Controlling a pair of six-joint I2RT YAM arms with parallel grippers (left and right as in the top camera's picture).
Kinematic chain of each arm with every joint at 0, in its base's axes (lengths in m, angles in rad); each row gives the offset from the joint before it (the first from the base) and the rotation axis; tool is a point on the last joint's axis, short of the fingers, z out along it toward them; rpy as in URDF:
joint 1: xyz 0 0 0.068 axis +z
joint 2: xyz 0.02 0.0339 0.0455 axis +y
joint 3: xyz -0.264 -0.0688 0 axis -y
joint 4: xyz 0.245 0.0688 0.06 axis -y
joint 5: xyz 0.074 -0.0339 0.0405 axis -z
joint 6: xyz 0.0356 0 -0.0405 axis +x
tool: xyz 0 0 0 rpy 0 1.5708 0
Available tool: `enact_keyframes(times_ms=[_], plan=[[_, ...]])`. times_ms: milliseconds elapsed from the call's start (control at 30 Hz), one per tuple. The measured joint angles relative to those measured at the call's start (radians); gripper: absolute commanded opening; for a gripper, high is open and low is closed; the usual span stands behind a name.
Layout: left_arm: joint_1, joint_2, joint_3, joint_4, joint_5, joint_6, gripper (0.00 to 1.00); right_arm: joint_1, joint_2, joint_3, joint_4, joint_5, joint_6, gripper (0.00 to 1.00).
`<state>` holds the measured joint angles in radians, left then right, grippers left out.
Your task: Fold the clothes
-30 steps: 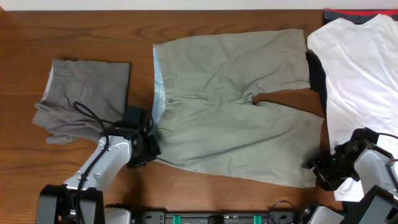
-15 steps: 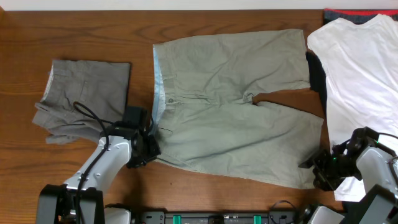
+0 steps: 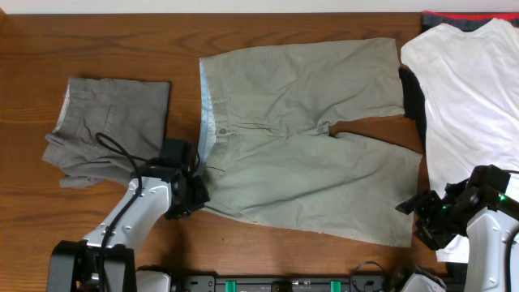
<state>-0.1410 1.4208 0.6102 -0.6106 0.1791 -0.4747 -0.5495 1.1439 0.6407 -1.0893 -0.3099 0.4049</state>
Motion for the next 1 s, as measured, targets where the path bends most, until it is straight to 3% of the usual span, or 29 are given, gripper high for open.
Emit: enact_keyframes(times_ms=[300, 633, 867, 933, 1000], plan=[[0.000, 0.000, 0.000, 0.000, 0.000, 0.000, 0.17, 0.000, 0.000, -0.089, 0.084, 0.028, 0.071, 0.74], [0.000, 0.000, 0.000, 0.003, -0.002, 0.003, 0.22, 0.000, 0.000, -0.192, 0.132, 0.053, 0.111, 0.68], [0.000, 0.000, 0.000, 0.004, -0.002, 0.004, 0.22, 0.000, 0.000, -0.216, 0.167, 0.066, 0.122, 0.49], [0.000, 0.000, 0.000, 0.004, -0.002, 0.004, 0.22, 0.000, 0.000, -0.216, 0.170, 0.078, 0.124, 0.38], [0.000, 0.000, 0.000, 0.004, -0.002, 0.003, 0.22, 0.000, 0.000, -0.216, 0.171, 0.088, 0.127, 0.34]])
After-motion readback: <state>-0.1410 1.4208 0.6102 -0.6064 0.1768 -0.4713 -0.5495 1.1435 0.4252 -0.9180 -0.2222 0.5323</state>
